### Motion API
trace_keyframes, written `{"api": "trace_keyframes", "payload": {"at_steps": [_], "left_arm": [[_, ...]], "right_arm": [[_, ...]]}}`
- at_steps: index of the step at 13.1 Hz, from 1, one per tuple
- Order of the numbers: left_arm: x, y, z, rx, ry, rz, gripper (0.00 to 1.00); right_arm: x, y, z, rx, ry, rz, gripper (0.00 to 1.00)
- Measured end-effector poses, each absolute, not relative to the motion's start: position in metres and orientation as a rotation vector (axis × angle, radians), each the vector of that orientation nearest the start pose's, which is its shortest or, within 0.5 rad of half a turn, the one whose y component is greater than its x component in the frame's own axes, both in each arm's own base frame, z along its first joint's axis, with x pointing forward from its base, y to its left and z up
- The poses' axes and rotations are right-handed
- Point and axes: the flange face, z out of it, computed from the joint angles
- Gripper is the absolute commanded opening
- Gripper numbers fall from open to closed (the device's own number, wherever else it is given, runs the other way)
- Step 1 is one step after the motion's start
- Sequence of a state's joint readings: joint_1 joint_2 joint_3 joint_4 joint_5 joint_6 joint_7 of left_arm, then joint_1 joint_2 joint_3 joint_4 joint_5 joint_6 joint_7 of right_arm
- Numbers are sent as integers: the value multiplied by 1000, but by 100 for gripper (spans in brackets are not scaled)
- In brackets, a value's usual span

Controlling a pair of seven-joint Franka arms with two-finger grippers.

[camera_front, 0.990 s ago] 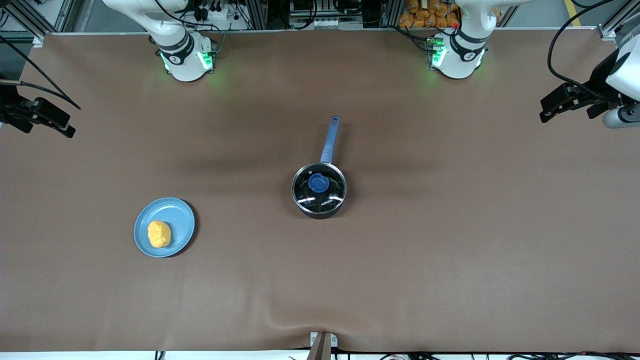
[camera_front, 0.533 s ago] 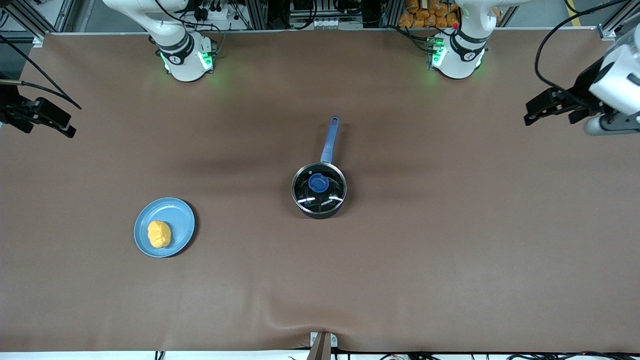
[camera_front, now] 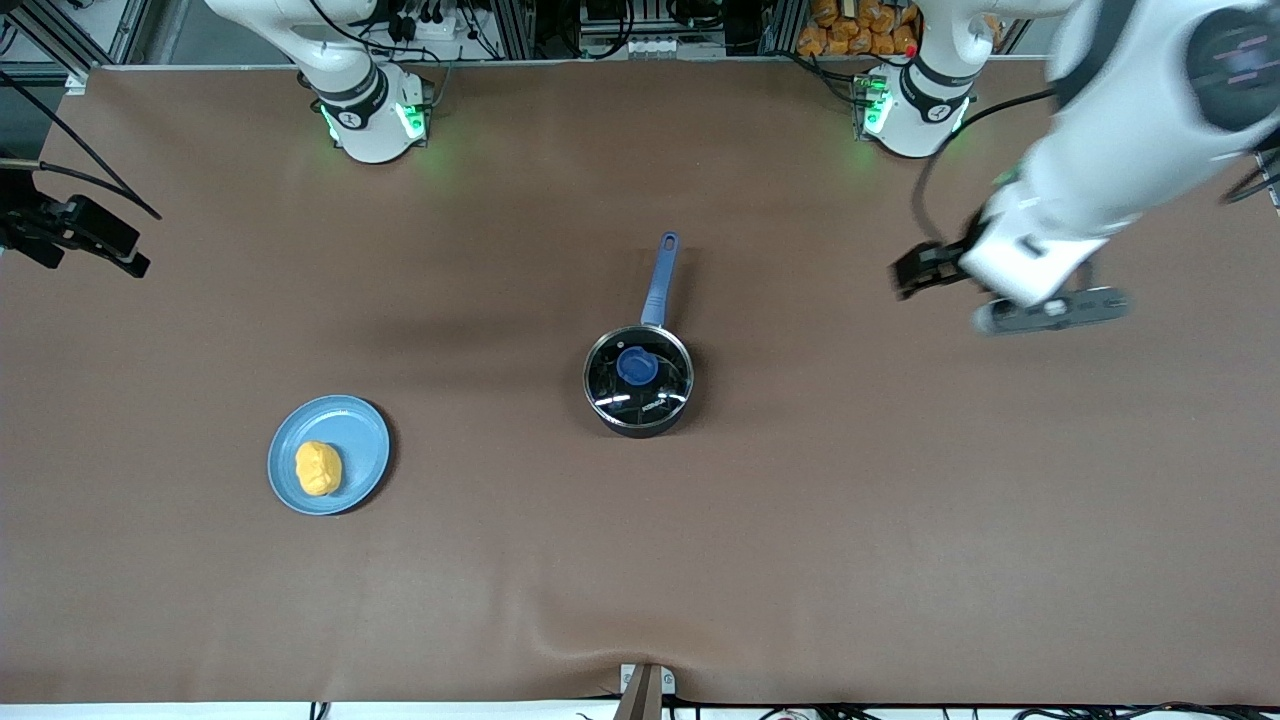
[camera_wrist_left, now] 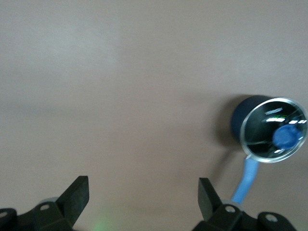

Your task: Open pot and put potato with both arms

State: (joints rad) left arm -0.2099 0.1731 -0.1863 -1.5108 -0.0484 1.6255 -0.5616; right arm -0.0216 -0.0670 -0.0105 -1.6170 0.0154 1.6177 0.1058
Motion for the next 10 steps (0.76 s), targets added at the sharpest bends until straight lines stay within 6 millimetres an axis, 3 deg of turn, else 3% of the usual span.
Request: {"api": "trace_keyframes", "payload": {"at_steps": [2, 6, 10], "left_arm": [[568, -272, 538, -3167, -357, 155, 100], [585, -336, 493, -3196, -467, 114, 100], [587, -385, 446, -3186, -720, 89, 100]], "right_arm": [[541, -16, 637, -3115, 215, -87, 100], [555, -17, 612, -3118, 217, -19, 100], [564, -17, 596, -3119, 217, 1, 100]]}}
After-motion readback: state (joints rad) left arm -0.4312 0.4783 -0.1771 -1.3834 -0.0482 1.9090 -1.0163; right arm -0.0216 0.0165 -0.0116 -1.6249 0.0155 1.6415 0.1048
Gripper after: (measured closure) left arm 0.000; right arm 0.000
